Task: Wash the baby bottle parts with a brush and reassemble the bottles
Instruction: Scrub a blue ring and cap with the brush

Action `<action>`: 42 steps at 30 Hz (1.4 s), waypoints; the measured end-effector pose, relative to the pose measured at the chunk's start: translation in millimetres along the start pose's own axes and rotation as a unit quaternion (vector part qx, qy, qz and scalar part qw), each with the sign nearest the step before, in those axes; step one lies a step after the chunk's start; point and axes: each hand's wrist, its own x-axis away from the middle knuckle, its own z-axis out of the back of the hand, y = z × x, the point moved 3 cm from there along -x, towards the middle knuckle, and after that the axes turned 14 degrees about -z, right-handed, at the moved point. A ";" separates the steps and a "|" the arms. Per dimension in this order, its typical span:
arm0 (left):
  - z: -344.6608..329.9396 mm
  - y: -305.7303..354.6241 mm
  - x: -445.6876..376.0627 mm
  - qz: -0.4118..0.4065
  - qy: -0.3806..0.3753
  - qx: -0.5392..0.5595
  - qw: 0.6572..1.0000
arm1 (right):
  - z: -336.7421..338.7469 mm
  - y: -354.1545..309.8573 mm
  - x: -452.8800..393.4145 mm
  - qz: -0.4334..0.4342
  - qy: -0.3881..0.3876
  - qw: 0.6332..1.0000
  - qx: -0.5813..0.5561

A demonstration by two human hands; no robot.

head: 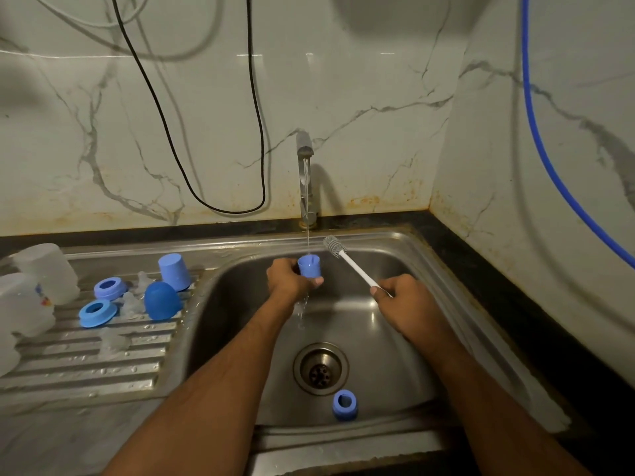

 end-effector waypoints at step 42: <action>-9.5 7.1 1.7 -0.068 0.007 -0.017 0.997 | 1.4 1.9 3.7 0.015 0.021 0.999 0.023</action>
